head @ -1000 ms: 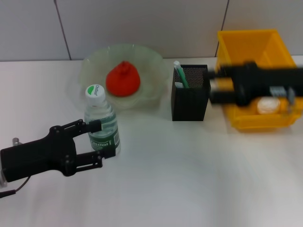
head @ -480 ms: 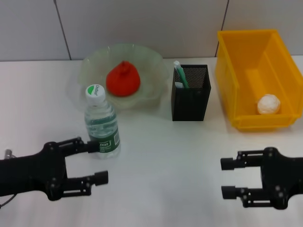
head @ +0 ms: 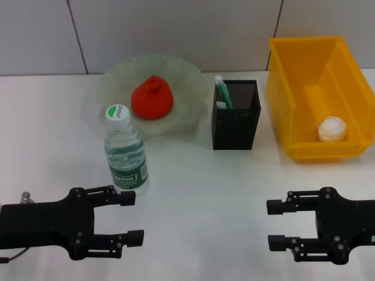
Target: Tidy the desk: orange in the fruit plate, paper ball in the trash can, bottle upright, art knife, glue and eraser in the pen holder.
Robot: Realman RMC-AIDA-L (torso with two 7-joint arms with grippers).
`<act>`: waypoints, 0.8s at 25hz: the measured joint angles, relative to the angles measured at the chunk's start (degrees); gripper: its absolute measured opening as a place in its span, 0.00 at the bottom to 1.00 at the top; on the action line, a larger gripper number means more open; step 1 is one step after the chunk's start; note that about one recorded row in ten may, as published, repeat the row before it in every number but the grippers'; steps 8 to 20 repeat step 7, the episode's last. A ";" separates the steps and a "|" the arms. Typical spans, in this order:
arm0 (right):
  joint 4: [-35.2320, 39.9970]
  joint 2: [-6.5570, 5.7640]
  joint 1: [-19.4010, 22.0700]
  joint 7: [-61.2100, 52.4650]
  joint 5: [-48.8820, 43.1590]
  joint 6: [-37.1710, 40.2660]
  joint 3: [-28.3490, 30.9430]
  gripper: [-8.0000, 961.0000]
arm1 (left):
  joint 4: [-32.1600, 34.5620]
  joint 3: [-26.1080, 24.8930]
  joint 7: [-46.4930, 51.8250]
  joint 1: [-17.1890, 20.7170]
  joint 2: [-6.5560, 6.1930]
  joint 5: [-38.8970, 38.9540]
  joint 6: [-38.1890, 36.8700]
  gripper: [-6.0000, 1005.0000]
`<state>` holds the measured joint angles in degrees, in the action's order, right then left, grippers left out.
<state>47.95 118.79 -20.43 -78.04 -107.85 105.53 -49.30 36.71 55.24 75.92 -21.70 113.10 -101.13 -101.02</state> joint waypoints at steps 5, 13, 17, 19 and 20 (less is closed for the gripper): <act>-0.33 0.05 0.42 1.49 0.00 -0.57 0.00 0.65 | -0.24 0.03 0.02 -0.14 -0.14 -0.36 0.04 0.82; -0.36 0.09 0.51 1.55 0.00 -0.66 0.00 0.65 | -0.24 0.04 0.02 -0.15 -0.17 -0.37 0.04 0.82; -0.36 0.09 0.51 1.55 0.00 -0.66 0.00 0.65 | -0.24 0.04 0.02 -0.15 -0.17 -0.37 0.04 0.82; -0.36 0.09 0.51 1.55 0.00 -0.66 0.00 0.65 | -0.24 0.04 0.02 -0.15 -0.17 -0.37 0.04 0.82; -0.36 0.09 0.51 1.55 0.00 -0.66 0.00 0.65 | -0.24 0.04 0.02 -0.15 -0.17 -0.37 0.04 0.82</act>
